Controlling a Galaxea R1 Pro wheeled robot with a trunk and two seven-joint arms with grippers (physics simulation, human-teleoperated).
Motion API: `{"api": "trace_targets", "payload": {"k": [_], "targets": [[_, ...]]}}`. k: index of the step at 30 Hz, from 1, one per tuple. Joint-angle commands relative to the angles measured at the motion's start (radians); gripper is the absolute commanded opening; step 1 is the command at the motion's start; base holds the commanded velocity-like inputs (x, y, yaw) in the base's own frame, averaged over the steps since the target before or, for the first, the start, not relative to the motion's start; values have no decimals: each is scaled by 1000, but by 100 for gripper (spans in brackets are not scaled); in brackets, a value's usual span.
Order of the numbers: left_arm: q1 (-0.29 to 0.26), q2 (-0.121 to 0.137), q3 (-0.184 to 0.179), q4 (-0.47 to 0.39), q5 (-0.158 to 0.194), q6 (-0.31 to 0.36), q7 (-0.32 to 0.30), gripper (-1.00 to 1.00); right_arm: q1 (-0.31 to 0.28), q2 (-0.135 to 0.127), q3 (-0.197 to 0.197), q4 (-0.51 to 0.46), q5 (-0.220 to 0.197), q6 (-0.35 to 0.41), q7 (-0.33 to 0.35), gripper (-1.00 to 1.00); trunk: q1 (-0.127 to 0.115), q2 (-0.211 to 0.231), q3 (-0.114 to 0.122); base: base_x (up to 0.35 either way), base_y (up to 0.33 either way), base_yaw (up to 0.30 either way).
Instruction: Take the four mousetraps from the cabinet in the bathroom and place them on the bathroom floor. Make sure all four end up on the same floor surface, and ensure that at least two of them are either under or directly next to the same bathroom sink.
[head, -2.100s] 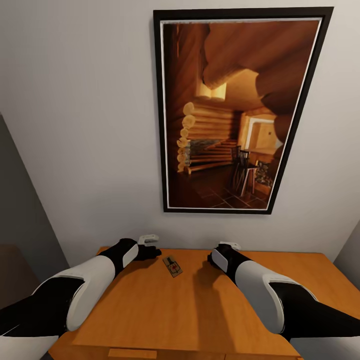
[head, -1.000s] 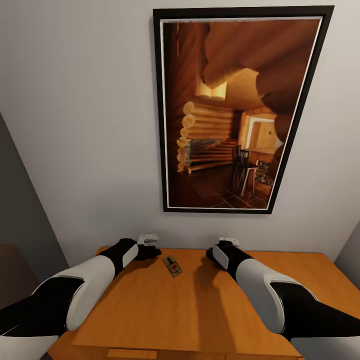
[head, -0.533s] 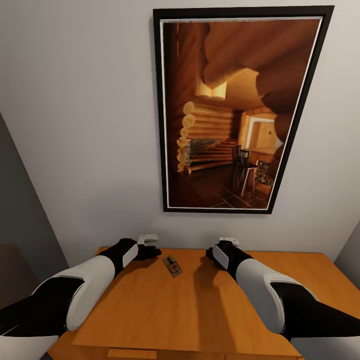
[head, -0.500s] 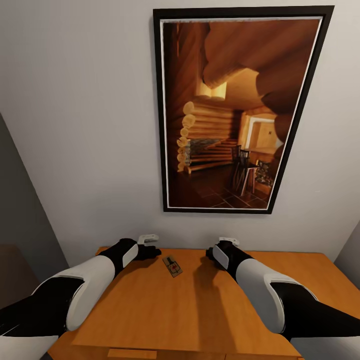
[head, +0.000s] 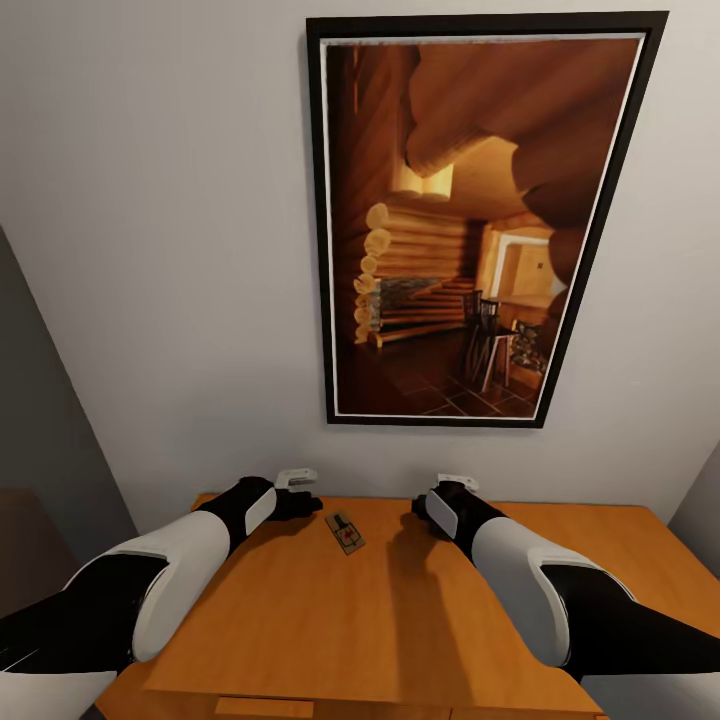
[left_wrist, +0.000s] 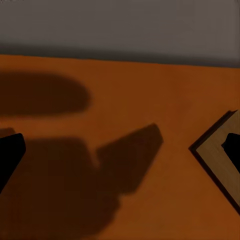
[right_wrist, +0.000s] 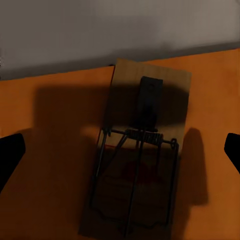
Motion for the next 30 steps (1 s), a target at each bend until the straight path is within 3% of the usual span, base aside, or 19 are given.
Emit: {"api": "trace_targets", "payload": {"k": [1,22,30], "targets": [[-1,0,-7,-2,9,5,-1,100,-1,0,-3,-2,-9,2,-6,100,0,-2,-2,0,0,0],[-1,0,-7,-1,9,7,-1,100,-1,-21,-4,-2,-10,-8,-4,100,0,-2,-2,0,0,0],[0,0,-7,-1,9,7,-1,100,-1,-27,-5,-2,-12,-8,-2,100,31,-58,-27,0,0,0]]}}
